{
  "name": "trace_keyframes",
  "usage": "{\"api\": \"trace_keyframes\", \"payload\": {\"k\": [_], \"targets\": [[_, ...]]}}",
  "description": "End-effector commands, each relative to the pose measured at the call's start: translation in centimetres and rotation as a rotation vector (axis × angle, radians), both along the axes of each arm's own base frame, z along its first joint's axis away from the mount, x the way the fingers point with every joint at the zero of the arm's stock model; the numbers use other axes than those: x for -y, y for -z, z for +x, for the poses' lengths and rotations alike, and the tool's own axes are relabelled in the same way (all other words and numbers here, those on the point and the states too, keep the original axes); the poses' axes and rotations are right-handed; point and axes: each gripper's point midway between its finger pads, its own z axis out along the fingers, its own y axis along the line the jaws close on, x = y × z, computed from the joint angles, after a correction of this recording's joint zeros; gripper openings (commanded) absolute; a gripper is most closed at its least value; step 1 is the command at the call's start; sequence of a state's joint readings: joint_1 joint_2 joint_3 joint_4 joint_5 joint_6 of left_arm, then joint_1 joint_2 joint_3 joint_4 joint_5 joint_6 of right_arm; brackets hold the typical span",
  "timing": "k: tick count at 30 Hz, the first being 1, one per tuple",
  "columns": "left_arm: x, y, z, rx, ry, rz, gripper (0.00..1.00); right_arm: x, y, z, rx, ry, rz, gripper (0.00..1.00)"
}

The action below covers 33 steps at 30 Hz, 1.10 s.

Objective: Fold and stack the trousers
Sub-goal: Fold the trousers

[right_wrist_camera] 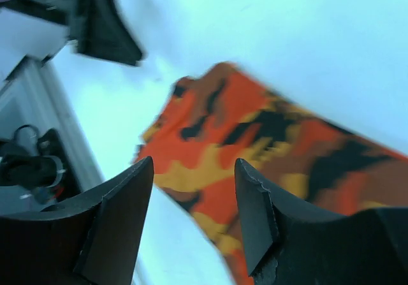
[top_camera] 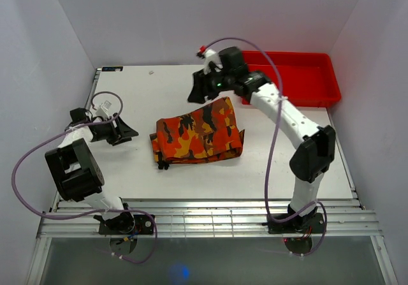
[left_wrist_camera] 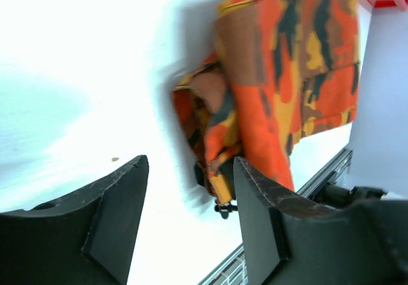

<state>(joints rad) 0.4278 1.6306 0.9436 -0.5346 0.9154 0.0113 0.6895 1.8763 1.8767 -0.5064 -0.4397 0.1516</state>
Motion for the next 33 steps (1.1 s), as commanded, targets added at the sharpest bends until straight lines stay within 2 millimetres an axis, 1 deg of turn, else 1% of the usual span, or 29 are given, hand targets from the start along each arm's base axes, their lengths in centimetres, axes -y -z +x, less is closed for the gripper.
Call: {"api": "trace_keyframes", "payload": {"k": [1,2,3,4,6,7,8,10,11,13,15,16,18,19,21,22,31,33], "targets": [[1.7,-5.5,-0.8,0.159,0.106,-0.003,0.70,8.2,1.0,2.3,0.041,-0.013,-0.085,0.59],[2.3,-6.1,-1.0,0.174,0.116,-0.012,0.73,9.7,1.8,2.6,0.050,-0.007,-0.118,0.59],[3.4,-6.6,-1.2,0.176,0.133,-0.007,0.73,10.9,2.8,2.7,0.082,-0.030,-0.163,0.59],[4.0,-6.8,-1.3,0.177,0.142,-0.008,0.74,13.0,4.7,2.4,0.051,-0.013,-0.204,0.59],[5.5,-6.6,-1.4,0.153,0.158,-0.020,0.73,15.3,7.3,1.9,0.051,-0.004,-0.281,0.62],[5.6,-5.9,-1.2,0.119,0.135,0.003,0.72,16.4,7.8,1.6,0.058,0.010,-0.302,0.63],[5.8,-5.3,-1.2,0.091,0.125,0.012,0.71,17.5,10.2,0.9,0.031,0.027,-0.350,0.63],[6.5,-3.9,-1.3,0.001,0.107,-0.010,0.69,18.3,11.2,0.6,0.033,0.045,-0.368,0.63],[6.7,-3.6,-1.3,-0.018,0.106,-0.016,0.69,18.6,12.1,0.2,0.020,0.049,-0.376,0.63],[7.1,-2.7,-1.1,-0.057,0.100,-0.010,0.67,18.2,11.9,0.7,0.033,0.061,-0.346,0.61],[7.4,-2.2,-0.9,-0.066,0.105,0.004,0.65,17.7,11.6,1.4,0.043,0.074,-0.321,0.59],[7.4,-2.0,-0.8,-0.068,0.104,0.011,0.64,17.6,12.2,1.6,0.031,0.070,-0.324,0.58],[7.7,-1.5,-0.5,-0.073,0.108,0.029,0.63,17.4,12.6,1.9,0.021,0.068,-0.325,0.57],[7.7,-1.1,-0.4,-0.084,0.102,0.042,0.63,17.2,13.5,1.9,-0.002,0.062,-0.325,0.57],[8.3,-0.8,-0.4,-0.092,0.114,0.044,0.62,17.0,14.3,1.9,-0.027,0.058,-0.321,0.56],[8.5,-0.6,-0.5,-0.097,0.119,0.042,0.62,17.0,15.0,1.8,-0.047,0.055,-0.325,0.56],[10.1,1.4,-1.1,-0.195,0.124,0.025,0.56,16.2,17.8,1.7,-0.129,0.045,-0.307,0.57],[10.6,1.3,-1.0,-0.191,0.140,0.011,0.55,16.0,18.2,1.6,-0.147,0.044,-0.297,0.57]]}}
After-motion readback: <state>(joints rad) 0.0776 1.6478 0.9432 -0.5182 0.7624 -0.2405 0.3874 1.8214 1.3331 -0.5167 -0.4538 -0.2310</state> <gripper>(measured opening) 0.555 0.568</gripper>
